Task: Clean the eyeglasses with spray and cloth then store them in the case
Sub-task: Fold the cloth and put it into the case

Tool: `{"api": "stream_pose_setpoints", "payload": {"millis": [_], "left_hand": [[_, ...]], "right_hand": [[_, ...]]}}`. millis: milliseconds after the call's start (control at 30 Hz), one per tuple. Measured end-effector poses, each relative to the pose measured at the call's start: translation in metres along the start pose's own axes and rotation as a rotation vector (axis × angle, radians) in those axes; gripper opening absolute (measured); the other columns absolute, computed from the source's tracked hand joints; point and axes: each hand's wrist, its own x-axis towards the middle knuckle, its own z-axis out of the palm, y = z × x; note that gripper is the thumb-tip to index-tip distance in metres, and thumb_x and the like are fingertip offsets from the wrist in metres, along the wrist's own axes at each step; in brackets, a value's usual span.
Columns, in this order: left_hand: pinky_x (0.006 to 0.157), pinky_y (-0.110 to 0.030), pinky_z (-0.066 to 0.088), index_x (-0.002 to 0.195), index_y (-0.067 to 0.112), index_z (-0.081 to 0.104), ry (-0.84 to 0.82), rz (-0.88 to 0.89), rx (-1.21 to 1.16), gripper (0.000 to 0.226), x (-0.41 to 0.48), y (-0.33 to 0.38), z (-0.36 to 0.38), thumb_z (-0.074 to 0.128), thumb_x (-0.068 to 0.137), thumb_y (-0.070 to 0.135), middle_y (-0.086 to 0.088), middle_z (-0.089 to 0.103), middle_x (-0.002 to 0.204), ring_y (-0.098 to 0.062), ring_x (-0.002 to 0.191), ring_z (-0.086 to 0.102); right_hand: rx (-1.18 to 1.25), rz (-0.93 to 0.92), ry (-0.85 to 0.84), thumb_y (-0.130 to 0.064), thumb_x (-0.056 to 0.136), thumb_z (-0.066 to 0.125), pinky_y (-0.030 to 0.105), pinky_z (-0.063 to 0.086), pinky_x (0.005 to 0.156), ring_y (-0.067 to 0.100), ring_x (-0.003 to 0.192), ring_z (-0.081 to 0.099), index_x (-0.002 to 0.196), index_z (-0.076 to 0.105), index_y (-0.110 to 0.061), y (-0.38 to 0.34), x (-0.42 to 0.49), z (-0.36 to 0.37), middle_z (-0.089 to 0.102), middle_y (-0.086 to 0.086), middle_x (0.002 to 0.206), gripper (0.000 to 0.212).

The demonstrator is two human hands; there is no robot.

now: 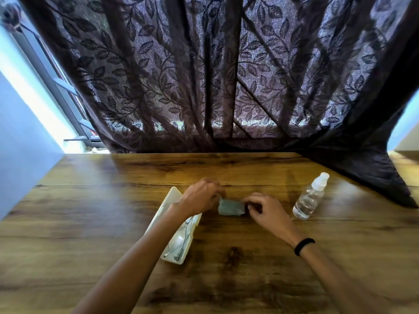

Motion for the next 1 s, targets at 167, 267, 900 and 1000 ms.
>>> {"api": "stream_pose_setpoints", "payload": {"millis": [167,267,900,1000], "left_hand": [[0.094,-0.035,0.042,0.109,0.016,0.06,-0.103,-0.105,-0.007,0.031,0.01,0.004,0.003,0.062,0.084,0.035,-0.005,0.059,0.114,-0.02,0.11,0.05],[0.098,-0.036,0.038,0.106,0.018,0.06,-0.172,-0.136,-0.012,0.036,0.013,0.005,0.006,0.07,0.077,0.036,-0.005,0.055,0.115,-0.02,0.111,0.046],[0.046,-0.017,0.05,0.083,0.016,0.054,0.423,-0.722,-0.948,0.02,-0.107,0.023,-0.049,0.073,0.076,0.015,-0.002,0.07,0.065,-0.008,0.051,0.064],[0.041,-0.017,0.048,0.081,0.015,0.052,0.479,-0.842,-0.928,0.021,-0.134,0.017,-0.037,0.072,0.077,0.011,-0.006,0.068,0.07,-0.007,0.044,0.061]], "right_hand": [[-0.017,0.123,0.08,-0.025,0.089,0.056,0.02,0.041,0.081,0.012,0.102,0.053,0.115,0.059,-0.013,0.004,0.012,-0.001,0.058,-0.001,0.113,0.028],[-0.084,0.18,-0.033,-0.034,0.083,0.063,0.027,0.045,0.083,0.017,0.104,0.051,0.114,0.059,-0.012,0.009,0.018,0.009,0.054,0.002,0.11,0.037],[0.958,0.164,-0.209,-0.003,0.079,0.067,0.017,0.051,0.048,0.012,0.069,0.062,0.084,0.055,-0.011,-0.093,0.047,0.019,0.062,0.009,0.082,0.015],[0.733,0.077,-0.275,-0.004,0.077,0.07,0.015,0.051,0.048,0.01,0.061,0.06,0.079,0.057,-0.009,-0.114,0.047,0.035,0.061,0.008,0.075,0.015]]}}
